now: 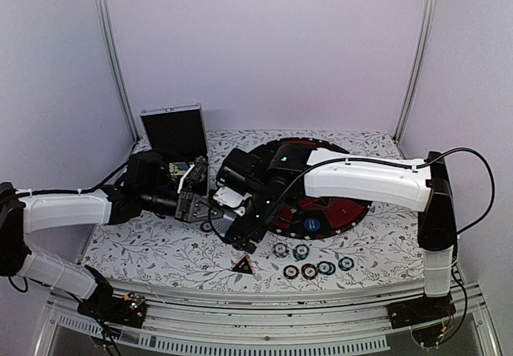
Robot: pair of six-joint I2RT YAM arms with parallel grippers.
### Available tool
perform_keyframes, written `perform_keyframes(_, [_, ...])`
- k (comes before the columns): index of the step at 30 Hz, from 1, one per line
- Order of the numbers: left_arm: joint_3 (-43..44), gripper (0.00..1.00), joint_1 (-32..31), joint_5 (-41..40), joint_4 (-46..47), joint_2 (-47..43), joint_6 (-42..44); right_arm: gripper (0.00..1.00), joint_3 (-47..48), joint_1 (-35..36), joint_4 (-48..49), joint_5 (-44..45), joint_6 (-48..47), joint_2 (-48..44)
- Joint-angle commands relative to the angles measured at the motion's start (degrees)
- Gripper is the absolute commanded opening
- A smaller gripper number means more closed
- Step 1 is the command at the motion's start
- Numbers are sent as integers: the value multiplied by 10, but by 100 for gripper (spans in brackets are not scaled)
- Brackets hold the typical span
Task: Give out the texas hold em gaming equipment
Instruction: Pass from the right arm to the left, then pass from the left arm to the right
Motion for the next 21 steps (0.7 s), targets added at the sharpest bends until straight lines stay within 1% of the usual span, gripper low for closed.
perform_keyframes(1, [-19, 0, -6, -55, 84, -79, -36, 99, -63, -3, 83, 44, 43, -105])
perform_keyframes(3, [-23, 0, -6, -68, 102, -106, -37, 99, -109, -8, 141, 15, 57, -155])
perform_keyframes(4, [-27, 0, -6, -66, 118, -116, -41, 99, -137, -10, 186, -4, 63, -180])
perform_keyframes(6, [-34, 0, -7, -51, 141, -128, -50, 99, -199, -23, 274, -62, 83, -240])
perform_keyframes(7, [-35, 0, -6, -40, 149, -133, -51, 99, -249, -33, 324, -99, 96, -267])
perform_keyframes(8, [-36, 0, -7, -30, 154, -136, -51, 99, -287, -44, 378, -139, 105, -295])
perform_keyframes(10, [-37, 0, -7, -22, 158, -146, -48, 99, -351, -62, 472, -190, 132, -341])
perform_keyframes(13, [-39, 0, -7, -22, 164, -168, -42, 99, -414, -68, 585, -224, 163, -381])
perform_keyframes(15, [-40, 0, -7, -26, 170, -181, -41, 99, -417, -68, 609, -234, 171, -379])
perform_keyframes(16, [-40, 0, -8, -25, 175, -187, -41, 97, -417, -68, 610, -237, 176, -372])
perform_keyframes(19, [-43, 0, -9, -18, 193, -195, -47, 89, -408, -68, 612, -250, 183, -339])
perform_keyframes(21, [-44, 0, -10, -13, 195, -194, -49, 82, -394, -68, 614, -273, 186, -312])
